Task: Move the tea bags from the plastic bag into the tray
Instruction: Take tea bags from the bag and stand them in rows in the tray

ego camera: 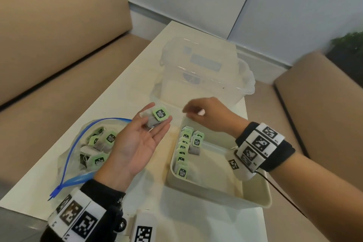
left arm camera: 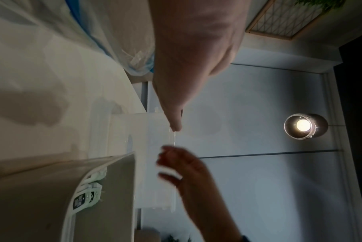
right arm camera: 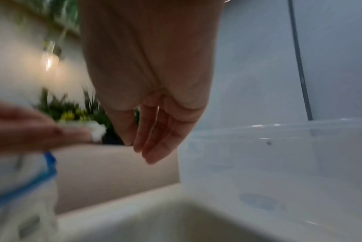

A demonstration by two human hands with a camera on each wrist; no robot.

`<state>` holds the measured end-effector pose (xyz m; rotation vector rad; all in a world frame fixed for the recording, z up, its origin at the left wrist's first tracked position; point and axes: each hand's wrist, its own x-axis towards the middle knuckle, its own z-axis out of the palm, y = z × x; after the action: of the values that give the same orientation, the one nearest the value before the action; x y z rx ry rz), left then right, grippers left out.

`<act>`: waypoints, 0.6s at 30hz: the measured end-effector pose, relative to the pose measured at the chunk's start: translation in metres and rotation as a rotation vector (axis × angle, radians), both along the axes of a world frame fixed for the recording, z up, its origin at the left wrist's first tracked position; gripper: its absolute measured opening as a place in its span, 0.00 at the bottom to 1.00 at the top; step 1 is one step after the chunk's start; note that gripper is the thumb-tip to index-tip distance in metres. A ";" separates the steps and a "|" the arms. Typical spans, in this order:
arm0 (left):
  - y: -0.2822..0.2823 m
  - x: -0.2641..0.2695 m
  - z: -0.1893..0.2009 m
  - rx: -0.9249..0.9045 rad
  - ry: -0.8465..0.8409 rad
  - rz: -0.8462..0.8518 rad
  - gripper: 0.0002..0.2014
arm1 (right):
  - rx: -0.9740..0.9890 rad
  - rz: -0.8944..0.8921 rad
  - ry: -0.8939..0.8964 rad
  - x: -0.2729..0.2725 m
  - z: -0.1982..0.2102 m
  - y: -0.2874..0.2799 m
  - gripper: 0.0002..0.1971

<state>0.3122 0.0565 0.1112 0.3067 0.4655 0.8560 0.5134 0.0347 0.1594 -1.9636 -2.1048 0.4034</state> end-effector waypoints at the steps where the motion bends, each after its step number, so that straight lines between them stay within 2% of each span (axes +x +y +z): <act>1: -0.001 0.002 0.001 0.016 0.012 -0.027 0.16 | 0.057 0.068 0.080 -0.008 0.010 0.001 0.12; 2: -0.003 0.003 0.001 0.039 0.027 -0.058 0.16 | 0.069 0.131 0.118 -0.015 0.017 0.003 0.14; 4: -0.007 0.006 0.003 0.093 0.051 -0.110 0.15 | -0.006 0.209 0.065 -0.027 0.024 0.007 0.18; 7: -0.012 0.008 0.005 0.126 0.071 -0.117 0.12 | -0.077 0.152 -0.051 -0.036 0.027 0.011 0.18; 12: -0.013 0.006 0.003 0.071 0.083 -0.057 0.09 | -0.078 -0.044 0.218 -0.038 0.027 0.006 0.13; 18: -0.015 0.002 0.001 0.020 0.090 -0.035 0.09 | -0.145 -0.111 0.484 -0.031 0.037 -0.003 0.12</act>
<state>0.3141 0.0411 0.1121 0.3719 0.5344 0.8154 0.4820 0.0312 0.1964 -1.8112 -1.6936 0.9249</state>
